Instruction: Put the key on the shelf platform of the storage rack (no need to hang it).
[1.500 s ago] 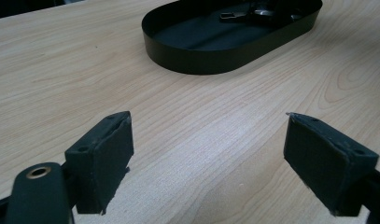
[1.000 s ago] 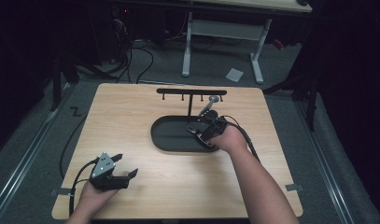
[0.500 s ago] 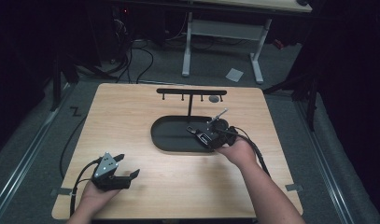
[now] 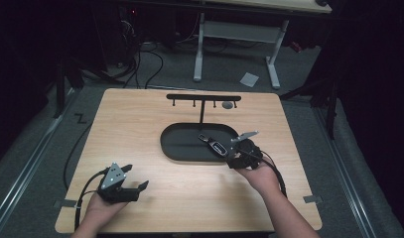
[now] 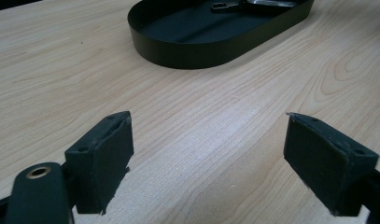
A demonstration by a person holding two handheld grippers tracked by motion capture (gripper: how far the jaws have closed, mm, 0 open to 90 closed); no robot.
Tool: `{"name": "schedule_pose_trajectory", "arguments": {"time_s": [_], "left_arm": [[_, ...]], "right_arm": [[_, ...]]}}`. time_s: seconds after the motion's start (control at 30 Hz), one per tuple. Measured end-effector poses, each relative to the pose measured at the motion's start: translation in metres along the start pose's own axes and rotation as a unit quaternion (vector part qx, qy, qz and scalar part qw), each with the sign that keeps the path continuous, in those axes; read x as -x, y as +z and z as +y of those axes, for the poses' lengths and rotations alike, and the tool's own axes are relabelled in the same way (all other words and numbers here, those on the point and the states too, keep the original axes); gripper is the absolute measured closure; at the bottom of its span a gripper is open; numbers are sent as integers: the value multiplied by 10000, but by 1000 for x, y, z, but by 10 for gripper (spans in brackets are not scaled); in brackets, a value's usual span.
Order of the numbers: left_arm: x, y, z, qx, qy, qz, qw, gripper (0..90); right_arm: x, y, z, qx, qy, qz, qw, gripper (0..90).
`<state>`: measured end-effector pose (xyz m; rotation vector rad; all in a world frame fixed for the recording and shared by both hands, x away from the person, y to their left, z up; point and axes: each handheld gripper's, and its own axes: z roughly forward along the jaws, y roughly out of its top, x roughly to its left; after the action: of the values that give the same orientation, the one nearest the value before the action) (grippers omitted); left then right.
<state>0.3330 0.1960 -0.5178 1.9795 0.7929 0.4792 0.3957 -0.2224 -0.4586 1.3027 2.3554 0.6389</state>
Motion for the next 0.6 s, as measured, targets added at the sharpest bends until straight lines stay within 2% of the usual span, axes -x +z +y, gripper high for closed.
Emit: {"name": "schedule_pose_trajectory", "arguments": {"time_s": [0.07,0.1,0.27,0.3,0.33,0.43,0.5,0.53,0.57,0.6], "left_arm": [[0,1,0,0,4,5,10000,166],[1,1,0,-18,11,-1,10000,166],[2,2,0,-38,37,-7,10000,166],[2,2,-1,-41,39,-10,10000,166],[3,3,-1,-43,45,-5,10000,166],[3,4,-1,-65,61,-10,10000,166],[4,4,-1,-63,64,-10,10000,166],[4,4,-1,-61,49,-33,10000,166],[5,4,-1,-52,43,-42,10000,166],[5,4,-1,-50,48,-41,10000,166]], "right_arm": [[-1,-3,-10,189,10,-32,9998,362],[-3,-5,-22,366,105,-27,9993,350],[-8,-7,-52,751,210,-111,9969,341],[-8,-7,-52,751,210,-111,9969,341],[-11,-7,-65,889,330,-105,9954,332],[-17,-7,-84,1119,466,-151,9925,312],[-19,-7,-89,1177,503,-179,9916,303],[-25,-8,-102,1412,553,-199,9882,282],[-25,-8,-102,1412,553,-199,9882,282],[-28,-10,-109,1538,607,-278,9858,280]]}}
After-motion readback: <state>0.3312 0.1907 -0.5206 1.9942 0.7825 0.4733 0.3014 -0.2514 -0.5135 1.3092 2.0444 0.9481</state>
